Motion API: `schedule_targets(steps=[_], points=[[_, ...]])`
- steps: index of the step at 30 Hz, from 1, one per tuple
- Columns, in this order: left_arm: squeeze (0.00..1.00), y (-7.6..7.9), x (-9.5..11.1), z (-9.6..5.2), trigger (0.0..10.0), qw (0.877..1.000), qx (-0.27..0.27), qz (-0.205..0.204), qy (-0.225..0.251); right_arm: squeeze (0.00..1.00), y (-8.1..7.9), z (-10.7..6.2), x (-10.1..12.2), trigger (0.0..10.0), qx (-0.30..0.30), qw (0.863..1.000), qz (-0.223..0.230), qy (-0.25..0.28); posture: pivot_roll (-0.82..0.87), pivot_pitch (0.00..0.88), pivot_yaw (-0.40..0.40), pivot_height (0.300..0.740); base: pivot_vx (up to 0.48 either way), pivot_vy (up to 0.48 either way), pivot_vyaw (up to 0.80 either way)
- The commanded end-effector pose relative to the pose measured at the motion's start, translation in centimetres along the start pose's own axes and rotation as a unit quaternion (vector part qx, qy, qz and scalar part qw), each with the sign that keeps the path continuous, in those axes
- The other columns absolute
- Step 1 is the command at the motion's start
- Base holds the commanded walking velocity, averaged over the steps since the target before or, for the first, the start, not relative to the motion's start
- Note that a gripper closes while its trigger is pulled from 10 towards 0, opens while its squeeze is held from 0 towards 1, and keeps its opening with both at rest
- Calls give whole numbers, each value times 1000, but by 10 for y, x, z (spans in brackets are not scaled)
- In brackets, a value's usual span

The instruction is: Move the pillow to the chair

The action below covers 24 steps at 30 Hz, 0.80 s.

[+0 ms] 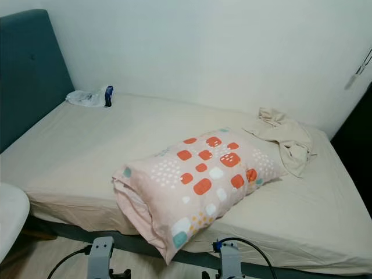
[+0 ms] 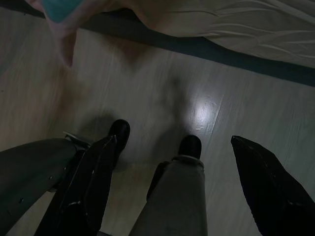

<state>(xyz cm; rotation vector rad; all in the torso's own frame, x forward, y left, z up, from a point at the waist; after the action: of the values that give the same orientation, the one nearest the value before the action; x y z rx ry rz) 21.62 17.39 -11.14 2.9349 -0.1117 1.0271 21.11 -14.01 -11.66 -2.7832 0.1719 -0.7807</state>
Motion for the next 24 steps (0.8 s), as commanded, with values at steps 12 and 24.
schedule_targets(steps=[12, 24], points=[[0, 7, 0, 1, 10000, 1000, -14, 12, 3, 0, 1, 0, 0, 10000, -1, 1000, 0, 3, 113, 0, -90, 740, 122, 0, 0], [0, 10, 0, 0, 10000, 1000, -20, 16, 5, 0, -1, 0, 6, 10000, 6, 1000, -7, 9, 112, 0, -94, 740, 296, 0, 0]])
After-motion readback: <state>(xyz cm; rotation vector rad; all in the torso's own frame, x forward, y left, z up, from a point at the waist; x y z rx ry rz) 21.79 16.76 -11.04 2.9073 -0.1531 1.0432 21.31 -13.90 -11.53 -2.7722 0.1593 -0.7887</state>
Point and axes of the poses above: a point about 5 cm out from each wrist's last joint towards the gripper, its own z axis pointing out of the wrist towards the gripper, its own x axis along the axis of the wrist's last joint, y = z × x, the point moved 4 cm from there along z, pointing out of the wrist towards the gripper, and after that the axes turned 10 degrees about z, right-handed, at the moved point
